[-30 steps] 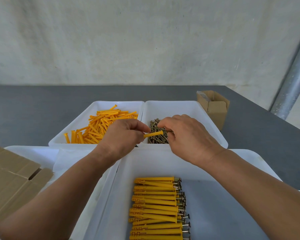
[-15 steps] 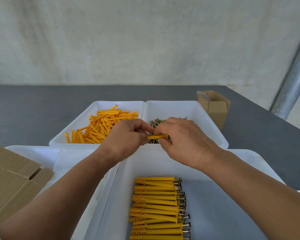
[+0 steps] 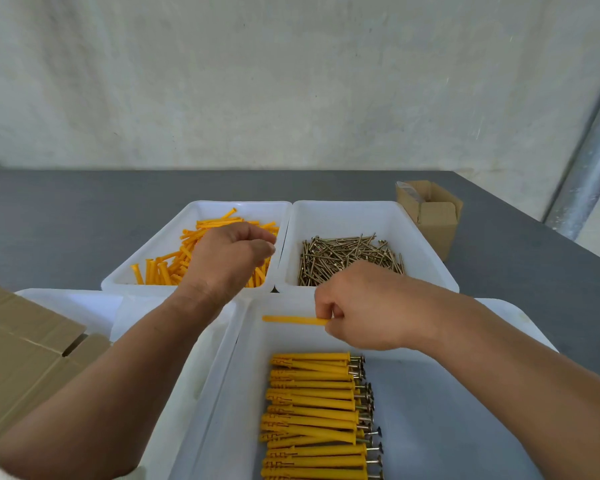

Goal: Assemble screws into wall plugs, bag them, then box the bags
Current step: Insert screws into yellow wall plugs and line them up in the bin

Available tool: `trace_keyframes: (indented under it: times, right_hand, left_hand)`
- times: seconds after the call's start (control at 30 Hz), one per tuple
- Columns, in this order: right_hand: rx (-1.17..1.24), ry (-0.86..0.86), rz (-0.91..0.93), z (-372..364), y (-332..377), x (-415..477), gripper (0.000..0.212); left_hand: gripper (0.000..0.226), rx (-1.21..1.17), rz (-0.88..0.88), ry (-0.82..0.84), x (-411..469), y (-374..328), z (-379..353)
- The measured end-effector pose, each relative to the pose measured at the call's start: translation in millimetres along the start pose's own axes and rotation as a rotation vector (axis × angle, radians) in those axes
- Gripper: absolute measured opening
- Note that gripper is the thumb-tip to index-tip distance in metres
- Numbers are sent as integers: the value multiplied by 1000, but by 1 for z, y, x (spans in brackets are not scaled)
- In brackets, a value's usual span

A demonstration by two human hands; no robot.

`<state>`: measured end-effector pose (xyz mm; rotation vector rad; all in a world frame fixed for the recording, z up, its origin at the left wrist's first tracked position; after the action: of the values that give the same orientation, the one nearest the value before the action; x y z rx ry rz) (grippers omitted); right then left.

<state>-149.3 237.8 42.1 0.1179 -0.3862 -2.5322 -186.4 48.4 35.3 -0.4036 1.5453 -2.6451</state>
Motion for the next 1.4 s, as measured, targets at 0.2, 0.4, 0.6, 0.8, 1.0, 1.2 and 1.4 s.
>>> trace_keyframes:
  times: [0.2,0.4,0.6,0.8,1.0,1.2,1.4]
  right_hand:
    - [-186,166,-43,-20,2,2,26]
    - [-145,170,-91,-29,2,4,22]
    - [-156,201,-75,-32,6,4,22]
    - [-89,52,-24,-7,0,4,21]
    - [109,-336,-194,9,-43,13,25]
    - [110,-239,-419,-10,-82,23,42]
    - [140,-26,-589,-18,-94,35,71]
  left_hand:
    - [14,251,-2,-124,5,12,5]
    - [12,580,-33,-195,10,24,8]
    - [33,893,-4,-187,15,38,11]
    - [68,1114,229,-44,18,51,16]
    - [79,1213,235,104,22,54,15]
    - [76,1228,241,108,25,56,15]
    - [75,1211,262,137,29,58,15]
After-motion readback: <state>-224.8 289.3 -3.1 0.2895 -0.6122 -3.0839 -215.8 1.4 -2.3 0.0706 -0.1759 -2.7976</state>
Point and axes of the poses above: each hand's wrist, its own x-axis towards the middle knuckle, its own z-axis out of the back of the hand, y = z × x, the point moved 1 cm from there along x, towards the middle knuckle, and after that the axes turned 9 degrees about x, right-handed, at the moved point
